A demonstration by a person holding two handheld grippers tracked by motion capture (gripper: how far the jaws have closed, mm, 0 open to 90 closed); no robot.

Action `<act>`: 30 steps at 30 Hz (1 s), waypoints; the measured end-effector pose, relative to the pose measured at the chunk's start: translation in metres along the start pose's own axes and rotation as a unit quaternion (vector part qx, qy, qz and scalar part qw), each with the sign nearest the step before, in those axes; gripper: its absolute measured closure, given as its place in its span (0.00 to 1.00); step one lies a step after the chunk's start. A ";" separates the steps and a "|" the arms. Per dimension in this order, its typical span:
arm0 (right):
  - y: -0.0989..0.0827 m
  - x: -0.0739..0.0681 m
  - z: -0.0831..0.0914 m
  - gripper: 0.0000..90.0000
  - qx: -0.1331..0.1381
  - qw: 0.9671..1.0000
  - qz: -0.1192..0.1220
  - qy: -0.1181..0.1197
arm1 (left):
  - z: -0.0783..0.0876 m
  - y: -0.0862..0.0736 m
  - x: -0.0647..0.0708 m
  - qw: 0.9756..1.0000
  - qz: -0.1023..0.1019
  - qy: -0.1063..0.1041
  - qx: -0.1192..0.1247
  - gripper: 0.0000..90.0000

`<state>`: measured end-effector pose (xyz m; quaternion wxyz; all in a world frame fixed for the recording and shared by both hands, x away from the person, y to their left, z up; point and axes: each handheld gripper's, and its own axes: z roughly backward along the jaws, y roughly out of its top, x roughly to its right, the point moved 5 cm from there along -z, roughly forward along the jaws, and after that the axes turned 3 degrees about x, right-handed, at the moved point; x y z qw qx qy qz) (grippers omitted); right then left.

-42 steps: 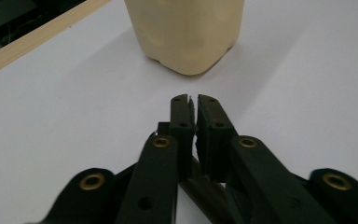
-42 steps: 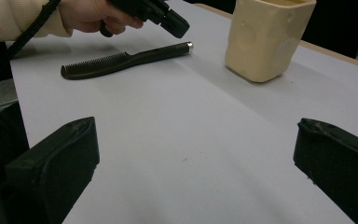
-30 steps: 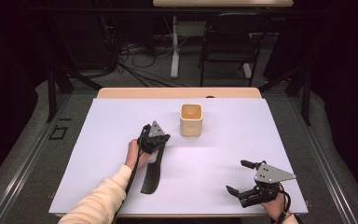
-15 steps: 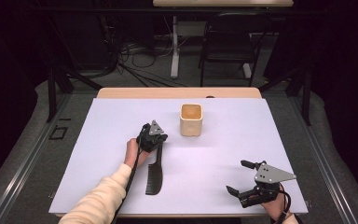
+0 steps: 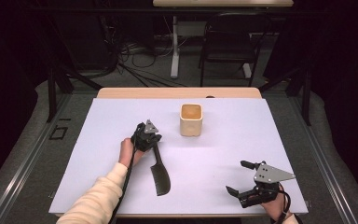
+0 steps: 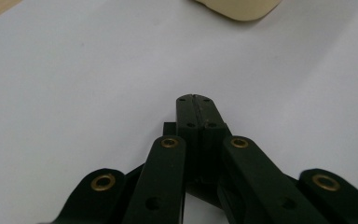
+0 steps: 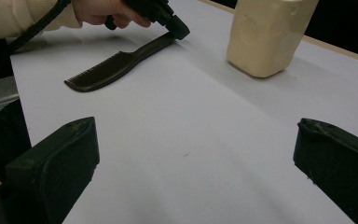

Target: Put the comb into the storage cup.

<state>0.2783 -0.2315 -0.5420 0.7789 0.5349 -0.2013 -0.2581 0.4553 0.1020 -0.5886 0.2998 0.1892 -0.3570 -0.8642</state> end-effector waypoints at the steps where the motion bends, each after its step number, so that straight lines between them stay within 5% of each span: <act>1: 0.000 0.000 0.000 0.00 0.000 1.000 0.000 0.000 | 0.000 -0.001 -0.001 1.000 -0.002 0.001 -0.003 1.00; 19: 0.000 0.000 0.000 0.00 0.000 1.000 -0.003 0.000 | 0.015 -0.015 -0.014 1.000 0.016 -0.002 -0.019 1.00; 30: 0.000 0.000 0.001 0.00 0.000 1.000 -0.001 0.000 | 0.026 -0.022 -0.010 1.000 0.002 -0.010 -0.021 1.00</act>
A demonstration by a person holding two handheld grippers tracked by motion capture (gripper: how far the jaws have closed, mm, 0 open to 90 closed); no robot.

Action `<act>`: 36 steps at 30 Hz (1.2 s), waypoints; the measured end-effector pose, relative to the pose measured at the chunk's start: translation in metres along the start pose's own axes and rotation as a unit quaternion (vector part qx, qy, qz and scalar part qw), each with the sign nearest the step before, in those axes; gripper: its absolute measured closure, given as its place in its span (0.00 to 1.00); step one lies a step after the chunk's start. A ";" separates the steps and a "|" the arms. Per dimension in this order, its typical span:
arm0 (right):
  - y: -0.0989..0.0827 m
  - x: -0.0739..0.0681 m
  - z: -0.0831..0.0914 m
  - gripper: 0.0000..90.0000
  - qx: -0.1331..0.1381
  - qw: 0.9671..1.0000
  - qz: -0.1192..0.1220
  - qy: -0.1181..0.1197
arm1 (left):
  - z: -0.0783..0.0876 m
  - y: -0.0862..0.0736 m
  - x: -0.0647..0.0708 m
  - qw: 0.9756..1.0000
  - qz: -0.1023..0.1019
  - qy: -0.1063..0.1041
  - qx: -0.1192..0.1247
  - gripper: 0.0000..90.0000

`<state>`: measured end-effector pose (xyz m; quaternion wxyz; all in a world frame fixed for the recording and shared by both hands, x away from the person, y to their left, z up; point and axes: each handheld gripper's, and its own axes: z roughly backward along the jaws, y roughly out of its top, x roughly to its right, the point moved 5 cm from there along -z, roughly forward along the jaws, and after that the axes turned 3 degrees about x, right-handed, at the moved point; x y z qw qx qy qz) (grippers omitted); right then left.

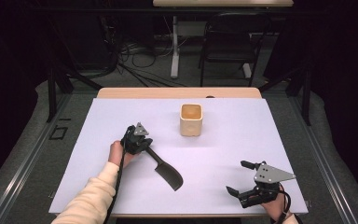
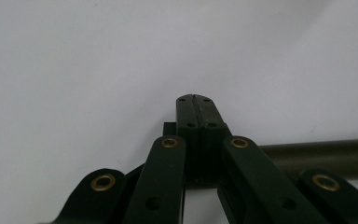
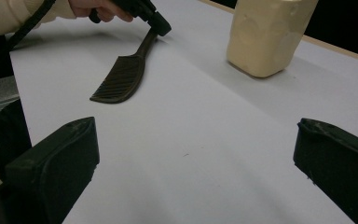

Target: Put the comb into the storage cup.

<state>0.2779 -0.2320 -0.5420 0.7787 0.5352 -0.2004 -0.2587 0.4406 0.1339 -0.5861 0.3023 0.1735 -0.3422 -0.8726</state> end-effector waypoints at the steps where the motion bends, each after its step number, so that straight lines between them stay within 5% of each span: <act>1: 0.000 0.000 0.000 0.00 -0.002 1.000 0.000 0.000 | 0.001 0.000 0.000 1.000 0.001 -0.002 0.001 1.00; 36: -0.001 0.000 -0.001 0.00 -0.006 1.000 -0.002 -0.001 | 0.031 -0.030 0.016 0.999 -0.014 -0.025 -0.032 0.98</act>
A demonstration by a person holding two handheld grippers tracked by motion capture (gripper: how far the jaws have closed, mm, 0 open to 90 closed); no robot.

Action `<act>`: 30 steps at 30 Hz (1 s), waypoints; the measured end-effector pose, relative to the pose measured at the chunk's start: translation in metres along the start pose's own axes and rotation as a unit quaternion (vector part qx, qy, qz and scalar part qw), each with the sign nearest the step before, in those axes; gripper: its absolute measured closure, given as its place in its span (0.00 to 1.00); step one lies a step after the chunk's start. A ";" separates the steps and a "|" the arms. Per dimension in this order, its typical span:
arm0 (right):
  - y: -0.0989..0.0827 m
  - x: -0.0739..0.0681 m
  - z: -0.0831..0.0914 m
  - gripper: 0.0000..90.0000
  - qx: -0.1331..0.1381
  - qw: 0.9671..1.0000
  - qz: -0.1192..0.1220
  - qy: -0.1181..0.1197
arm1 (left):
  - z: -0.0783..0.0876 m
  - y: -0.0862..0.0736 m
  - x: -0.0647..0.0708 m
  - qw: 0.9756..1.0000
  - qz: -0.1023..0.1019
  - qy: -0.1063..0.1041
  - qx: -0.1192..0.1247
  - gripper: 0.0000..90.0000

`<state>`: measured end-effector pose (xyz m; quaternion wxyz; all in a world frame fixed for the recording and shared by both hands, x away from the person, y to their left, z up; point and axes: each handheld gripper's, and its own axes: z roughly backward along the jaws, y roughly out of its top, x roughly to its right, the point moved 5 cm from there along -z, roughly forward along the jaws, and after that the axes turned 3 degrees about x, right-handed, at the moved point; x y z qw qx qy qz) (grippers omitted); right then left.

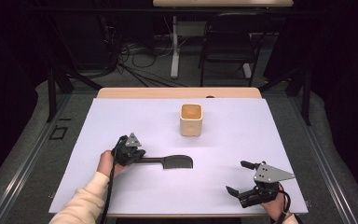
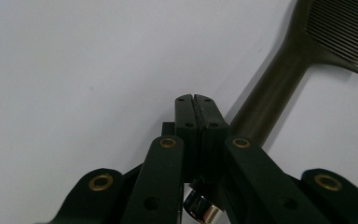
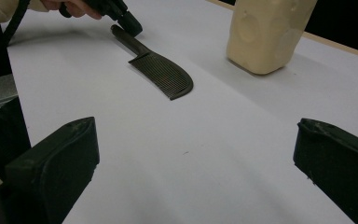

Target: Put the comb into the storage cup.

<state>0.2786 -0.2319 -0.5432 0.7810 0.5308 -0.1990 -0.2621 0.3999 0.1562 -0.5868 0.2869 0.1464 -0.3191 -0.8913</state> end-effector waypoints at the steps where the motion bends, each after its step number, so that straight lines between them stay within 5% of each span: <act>1: 0.000 0.000 0.000 0.00 0.000 1.000 0.000 0.000 | 0.001 -0.001 0.000 1.000 0.000 0.000 -0.001 0.98; 30: -0.001 -0.001 -0.001 0.00 -0.004 1.000 0.000 0.002 | 0.008 -0.011 0.014 1.000 -0.005 -0.020 -0.013 0.99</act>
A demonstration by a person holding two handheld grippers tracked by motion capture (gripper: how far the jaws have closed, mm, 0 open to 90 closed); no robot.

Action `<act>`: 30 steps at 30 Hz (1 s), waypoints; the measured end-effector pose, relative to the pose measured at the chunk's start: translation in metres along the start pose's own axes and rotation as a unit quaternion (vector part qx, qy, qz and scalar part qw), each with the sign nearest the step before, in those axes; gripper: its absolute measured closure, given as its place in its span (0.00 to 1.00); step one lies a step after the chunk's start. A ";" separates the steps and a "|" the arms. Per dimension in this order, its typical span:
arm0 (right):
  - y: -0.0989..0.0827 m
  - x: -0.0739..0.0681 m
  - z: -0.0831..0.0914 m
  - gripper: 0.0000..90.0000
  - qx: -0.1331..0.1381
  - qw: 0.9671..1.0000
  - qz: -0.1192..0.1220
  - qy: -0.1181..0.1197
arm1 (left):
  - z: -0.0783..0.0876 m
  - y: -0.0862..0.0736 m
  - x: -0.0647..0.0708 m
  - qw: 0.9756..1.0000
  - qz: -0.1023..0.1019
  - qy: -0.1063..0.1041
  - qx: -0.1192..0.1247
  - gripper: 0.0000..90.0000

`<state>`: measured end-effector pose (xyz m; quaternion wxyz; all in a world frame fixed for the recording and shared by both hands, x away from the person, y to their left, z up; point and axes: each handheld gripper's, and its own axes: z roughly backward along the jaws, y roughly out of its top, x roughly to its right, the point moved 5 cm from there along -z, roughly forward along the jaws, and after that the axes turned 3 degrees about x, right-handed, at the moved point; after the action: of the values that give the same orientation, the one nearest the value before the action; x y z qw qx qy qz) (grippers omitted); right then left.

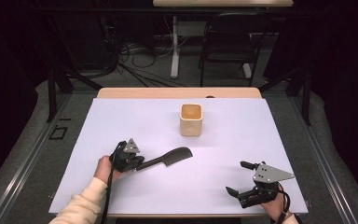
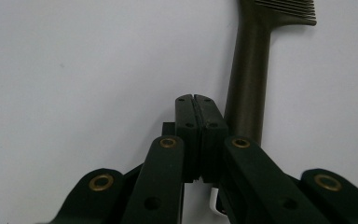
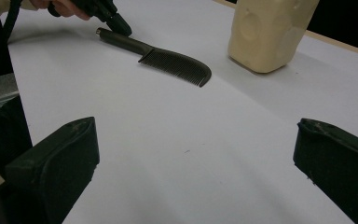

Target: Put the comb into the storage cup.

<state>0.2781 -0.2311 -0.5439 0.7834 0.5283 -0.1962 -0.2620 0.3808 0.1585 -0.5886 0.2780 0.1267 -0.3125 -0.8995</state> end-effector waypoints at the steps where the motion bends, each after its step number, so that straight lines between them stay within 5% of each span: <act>1: 0.000 0.000 0.000 0.00 0.001 1.000 0.001 -0.001 | 0.000 0.000 0.000 1.000 0.001 0.000 0.001 0.99; 7: 0.000 0.000 0.000 0.00 0.000 1.000 0.002 -0.001 | 0.003 0.002 0.000 1.000 0.002 0.007 0.012 0.92; 14: 0.000 0.000 0.000 0.00 0.001 1.000 0.000 0.001 | 0.010 0.007 -0.007 0.999 0.007 0.035 0.029 0.61; 19: 0.000 0.000 0.000 0.00 0.001 1.000 0.001 0.001 | 0.017 0.012 -0.009 0.999 0.016 0.033 0.040 0.35; 30: 0.000 0.000 -0.001 0.00 0.000 1.000 0.000 0.002 | 0.022 0.020 -0.002 0.998 0.003 0.028 0.048 0.04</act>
<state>0.2782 -0.2303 -0.5441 0.7841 0.5284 -0.1947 -0.2609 0.3816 0.1571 -0.5585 0.2827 0.1637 -0.3478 -0.8788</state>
